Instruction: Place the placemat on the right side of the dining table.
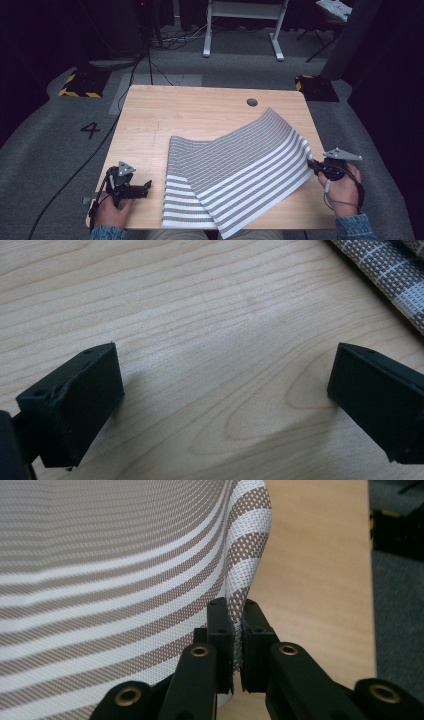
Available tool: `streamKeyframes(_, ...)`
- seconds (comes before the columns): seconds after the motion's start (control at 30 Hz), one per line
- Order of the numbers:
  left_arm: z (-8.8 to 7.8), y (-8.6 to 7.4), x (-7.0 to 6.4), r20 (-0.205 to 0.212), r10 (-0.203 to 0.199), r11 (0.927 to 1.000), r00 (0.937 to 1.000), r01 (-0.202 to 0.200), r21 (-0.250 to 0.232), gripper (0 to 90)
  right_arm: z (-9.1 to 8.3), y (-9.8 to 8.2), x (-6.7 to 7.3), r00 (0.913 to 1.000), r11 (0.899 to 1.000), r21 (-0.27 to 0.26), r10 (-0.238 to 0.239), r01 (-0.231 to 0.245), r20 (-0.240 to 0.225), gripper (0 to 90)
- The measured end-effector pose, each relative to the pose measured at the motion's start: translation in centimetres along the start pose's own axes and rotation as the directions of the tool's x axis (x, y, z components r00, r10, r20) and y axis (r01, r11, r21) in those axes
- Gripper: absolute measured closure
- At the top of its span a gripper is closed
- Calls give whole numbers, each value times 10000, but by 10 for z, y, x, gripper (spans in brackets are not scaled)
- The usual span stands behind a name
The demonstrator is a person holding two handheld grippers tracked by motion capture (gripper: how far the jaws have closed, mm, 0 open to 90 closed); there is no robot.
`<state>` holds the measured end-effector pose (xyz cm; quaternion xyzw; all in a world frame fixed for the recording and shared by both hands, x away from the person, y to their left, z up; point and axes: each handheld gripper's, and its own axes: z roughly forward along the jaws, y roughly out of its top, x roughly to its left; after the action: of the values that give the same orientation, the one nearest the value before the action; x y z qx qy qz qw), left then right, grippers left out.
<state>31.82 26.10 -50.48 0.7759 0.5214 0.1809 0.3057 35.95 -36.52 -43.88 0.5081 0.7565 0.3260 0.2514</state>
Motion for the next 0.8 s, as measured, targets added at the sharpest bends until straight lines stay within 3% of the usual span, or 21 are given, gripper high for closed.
streamKeyframes(0.03, 0, 0, 0, -3, -2, 10000, 10000, 2, -2, 14, -6, 13, 0, 9995, 9992, -260, -286, 288, 111, 865)
streamKeyframes(0.1, 0, 0, 0, 4, 6, 10000, 10000, -6, -2, 14, -8, 20, 0, 9992, 9989, -291, -369, 373, 133, 865)
streamKeyframes(0.33, 0, -1, 0, -12, -14, 10000, 10000, 14, -11, 13, -14, 71, -3, 9950, 9922, -778, -947, 970, 331, 866)
streamKeyframes(0.47, -1, -1, 0, -62, -72, 10000, 10000, 72, -8, 14, -10, 88, -9, 9936, 9911, -816, -1012, 1051, 498, 867)
streamKeyframes(0.57, -2, -3, -1, -174, -149, 9999, 9997, 149, -39, 16, 0, 112, -21, 9904, 9888, -967, -1053, 1138, 895, 869)
streamKeyframes(0.67, -3, -3, -1, -225, -215, 9998, 9995, 214, -34, 16, 13, 129, -32, 9908, 9845, -1322, -1042, 1152, 867, 860)
streamKeyframes(0.7, -3, -3, -1, -225, -215, 9998, 9995, 214, -34, 15, 19, 135, -36, 9891, 9791, -1591, -1123, 1265, 958, 808)
streamKeyframes(0.77, -3, -4, -1, -257, -220, 9998, 9994, 219, -35, 16, 33, 143, -42, 9820, 9552, -2582, -1065, 1447, 1562, 499)
streamKeyframes(0.8, -3, -4, -1, -251, -221, 9998, 9994, 220, -34, 16, 40, 145, -44, 9780, 9466, -2917, -829, 1373, 1913, 420)
